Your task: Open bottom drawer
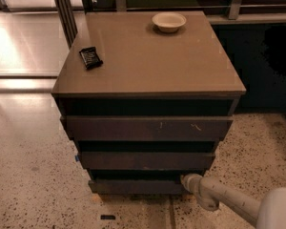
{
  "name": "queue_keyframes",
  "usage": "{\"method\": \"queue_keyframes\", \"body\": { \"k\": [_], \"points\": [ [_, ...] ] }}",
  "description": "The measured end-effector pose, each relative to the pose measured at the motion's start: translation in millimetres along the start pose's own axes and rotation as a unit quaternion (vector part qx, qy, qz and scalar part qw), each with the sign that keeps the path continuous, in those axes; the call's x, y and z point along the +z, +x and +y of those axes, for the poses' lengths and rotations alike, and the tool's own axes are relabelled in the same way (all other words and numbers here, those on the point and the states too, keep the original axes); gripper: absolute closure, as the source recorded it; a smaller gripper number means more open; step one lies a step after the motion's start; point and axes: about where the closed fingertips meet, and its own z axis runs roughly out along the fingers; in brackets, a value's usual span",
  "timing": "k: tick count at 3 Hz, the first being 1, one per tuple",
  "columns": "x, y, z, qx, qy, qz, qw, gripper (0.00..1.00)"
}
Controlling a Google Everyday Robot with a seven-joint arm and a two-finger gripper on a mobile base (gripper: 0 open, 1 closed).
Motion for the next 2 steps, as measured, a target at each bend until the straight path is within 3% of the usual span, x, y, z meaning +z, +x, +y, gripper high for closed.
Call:
{"method": "queue_keyframes", "body": {
  "k": [1,2],
  "points": [
    [-4.1,9.9,-3.7,0.018,0.002,0.018,0.9997,1.0],
    [-5.9,8.2,-3.3,0.018,0.001,0.018,0.9997,1.0]
  ]
}}
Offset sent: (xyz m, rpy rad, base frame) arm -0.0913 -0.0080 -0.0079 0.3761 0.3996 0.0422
